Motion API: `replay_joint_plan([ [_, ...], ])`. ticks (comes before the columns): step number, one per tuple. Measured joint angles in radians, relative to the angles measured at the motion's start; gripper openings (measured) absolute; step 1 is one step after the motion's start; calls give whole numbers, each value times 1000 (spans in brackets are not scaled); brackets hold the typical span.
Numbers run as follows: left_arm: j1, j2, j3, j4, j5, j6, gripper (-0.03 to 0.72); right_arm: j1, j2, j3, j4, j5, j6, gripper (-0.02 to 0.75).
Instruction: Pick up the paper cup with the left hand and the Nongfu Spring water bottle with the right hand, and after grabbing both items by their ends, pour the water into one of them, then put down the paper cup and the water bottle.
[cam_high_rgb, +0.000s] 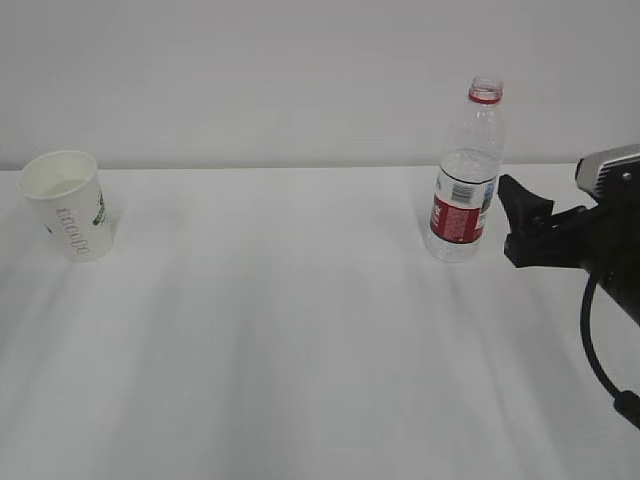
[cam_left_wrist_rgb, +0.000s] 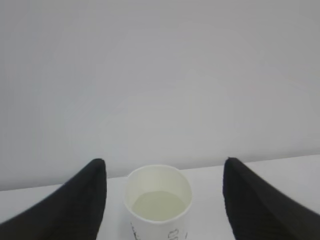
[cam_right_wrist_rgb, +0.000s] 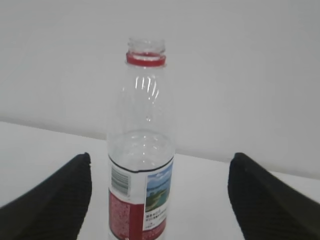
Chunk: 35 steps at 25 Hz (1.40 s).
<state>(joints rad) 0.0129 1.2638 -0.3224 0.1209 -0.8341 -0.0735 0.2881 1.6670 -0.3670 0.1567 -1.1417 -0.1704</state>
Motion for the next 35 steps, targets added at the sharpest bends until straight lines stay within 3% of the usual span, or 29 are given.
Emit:
replay_joint_plan([
  [6,0,-175,0,1,123,0,528,0,-100,10,0,31,0,641],
  [13,0,-372,5,-1,309,0,528,0,-248,12,2,171,-19,629],
  [26,0,-699,-55,-27,729,0,528,0,-657,21,15,595,-80,612],
  [35,0,-793,-94,-36,924,0,527,0,-893,21,65,814,-154,595],
])
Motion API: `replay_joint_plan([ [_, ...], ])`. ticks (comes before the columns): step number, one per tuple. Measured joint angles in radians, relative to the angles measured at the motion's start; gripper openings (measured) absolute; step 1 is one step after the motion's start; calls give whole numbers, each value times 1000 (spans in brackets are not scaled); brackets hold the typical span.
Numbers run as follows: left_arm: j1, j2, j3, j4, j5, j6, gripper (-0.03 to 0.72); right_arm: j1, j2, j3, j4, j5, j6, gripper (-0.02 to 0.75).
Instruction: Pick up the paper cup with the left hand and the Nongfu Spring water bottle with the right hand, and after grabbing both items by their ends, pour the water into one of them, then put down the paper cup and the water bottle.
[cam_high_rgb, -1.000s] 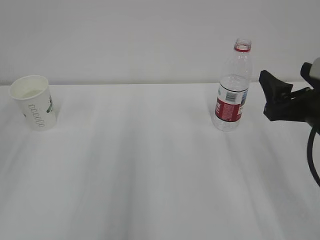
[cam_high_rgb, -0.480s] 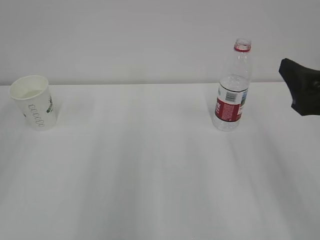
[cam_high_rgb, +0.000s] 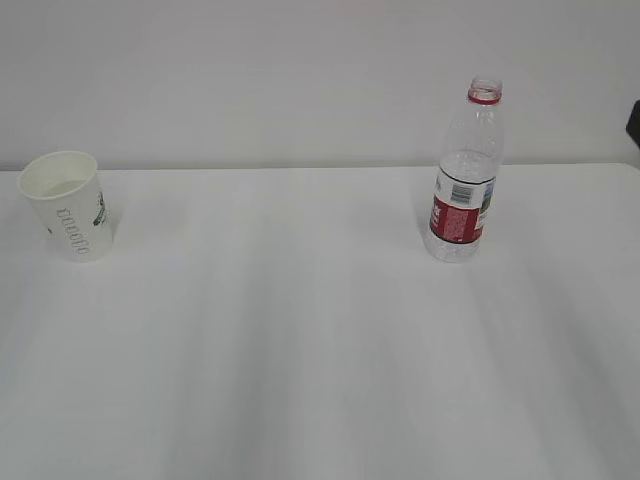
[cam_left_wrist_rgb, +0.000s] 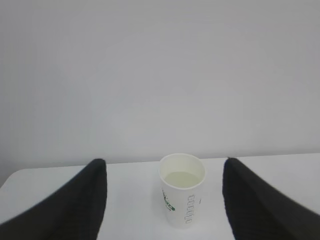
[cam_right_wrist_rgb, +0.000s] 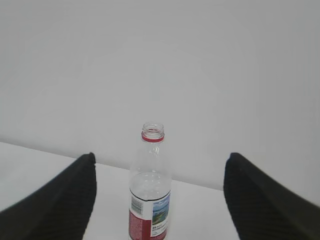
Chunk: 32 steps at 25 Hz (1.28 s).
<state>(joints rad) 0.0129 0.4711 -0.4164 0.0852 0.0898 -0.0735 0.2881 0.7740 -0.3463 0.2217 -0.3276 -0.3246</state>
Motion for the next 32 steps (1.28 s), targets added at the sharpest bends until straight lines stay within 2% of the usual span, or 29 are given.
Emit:
replay_joint_plan([
  [15,0,-176,-6,-51,261,0,525,0,-216,0,4,375,-98,591],
  [28,0,-212,-119,-49,577,25,518,0,-368,-9,-35,643,-105,590],
  [32,0,-212,-148,-51,651,39,517,0,-374,-61,-172,773,30,590],
])
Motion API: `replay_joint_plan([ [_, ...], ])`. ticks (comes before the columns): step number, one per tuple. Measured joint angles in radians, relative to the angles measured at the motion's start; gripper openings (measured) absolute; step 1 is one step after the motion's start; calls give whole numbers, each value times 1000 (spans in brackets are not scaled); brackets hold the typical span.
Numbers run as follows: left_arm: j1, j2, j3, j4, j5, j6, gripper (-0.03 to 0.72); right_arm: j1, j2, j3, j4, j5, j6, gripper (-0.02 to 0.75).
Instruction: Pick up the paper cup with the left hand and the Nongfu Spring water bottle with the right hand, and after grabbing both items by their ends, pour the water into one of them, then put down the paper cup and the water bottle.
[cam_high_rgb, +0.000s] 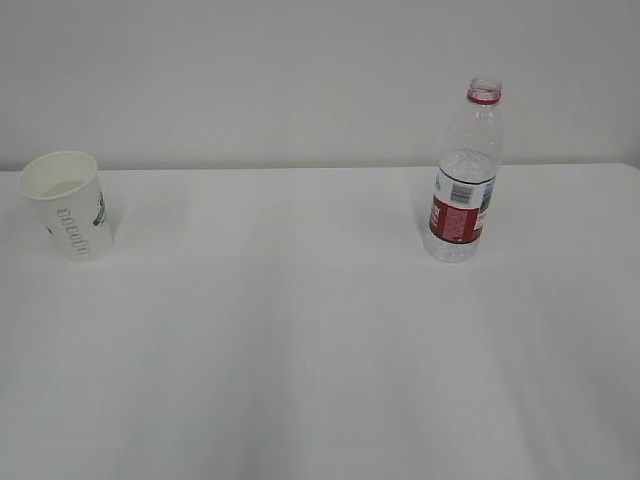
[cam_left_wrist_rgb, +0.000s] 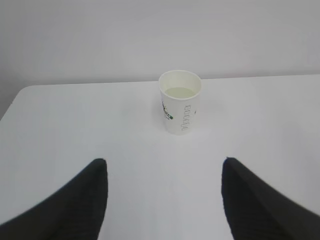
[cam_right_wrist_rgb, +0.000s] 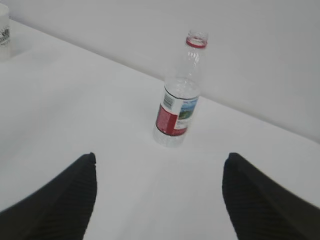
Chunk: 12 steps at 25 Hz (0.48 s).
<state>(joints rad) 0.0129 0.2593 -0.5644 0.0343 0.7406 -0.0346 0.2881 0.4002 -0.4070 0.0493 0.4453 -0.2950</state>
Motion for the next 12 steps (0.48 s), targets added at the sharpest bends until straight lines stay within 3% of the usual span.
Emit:
replay_joint_plan([
  [5,0,0,-7,-34,62,4,517,0,-2,-61,-215,175,242,590],
  [12,0,0,-7,-74,173,6,516,0,-19,-109,-231,362,295,590],
])
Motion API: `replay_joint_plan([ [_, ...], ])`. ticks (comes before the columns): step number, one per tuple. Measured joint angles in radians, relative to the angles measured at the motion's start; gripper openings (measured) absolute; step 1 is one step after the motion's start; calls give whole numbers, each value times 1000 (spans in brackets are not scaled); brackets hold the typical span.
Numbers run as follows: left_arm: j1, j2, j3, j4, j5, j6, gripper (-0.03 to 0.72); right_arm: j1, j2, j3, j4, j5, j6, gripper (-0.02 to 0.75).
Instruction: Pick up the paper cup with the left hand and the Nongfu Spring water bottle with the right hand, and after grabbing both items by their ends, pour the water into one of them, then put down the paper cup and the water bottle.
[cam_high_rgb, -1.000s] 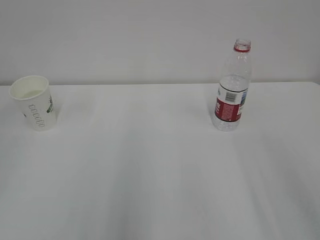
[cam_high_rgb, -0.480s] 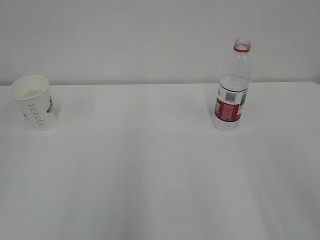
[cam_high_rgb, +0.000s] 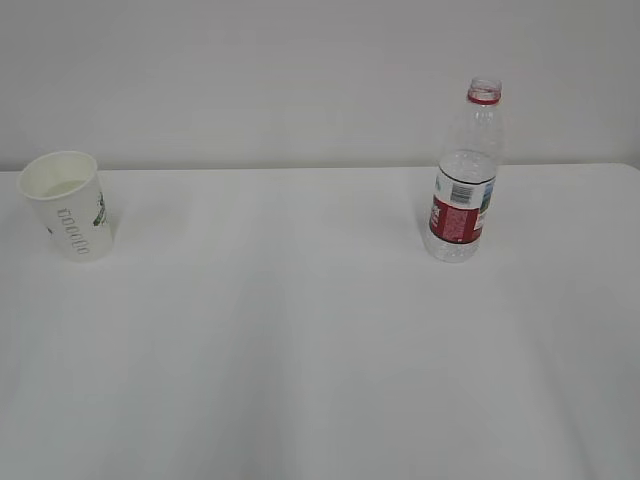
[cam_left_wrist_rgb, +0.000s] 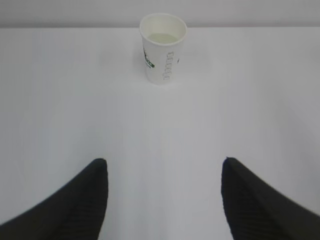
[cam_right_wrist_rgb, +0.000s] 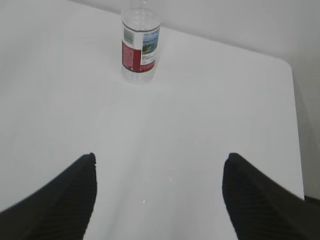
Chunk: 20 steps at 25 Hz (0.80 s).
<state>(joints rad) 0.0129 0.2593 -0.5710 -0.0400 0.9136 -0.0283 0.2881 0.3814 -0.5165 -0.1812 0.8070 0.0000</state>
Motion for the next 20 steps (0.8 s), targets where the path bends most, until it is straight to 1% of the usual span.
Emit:
replay_joint_plan([
  [5,0,0,0,-17,82,1,516,0,-1,-8,38,124,25,589],
  [9,0,-1,0,-17,144,2,516,0,-1,-8,46,230,28,589],
  [12,0,-9,0,-19,176,38,516,0,-1,-8,59,288,28,589],
  [17,0,-66,0,-19,178,54,513,0,-1,19,87,316,31,589],
  [20,0,-106,0,-19,178,56,487,0,-1,21,91,319,31,589],
])
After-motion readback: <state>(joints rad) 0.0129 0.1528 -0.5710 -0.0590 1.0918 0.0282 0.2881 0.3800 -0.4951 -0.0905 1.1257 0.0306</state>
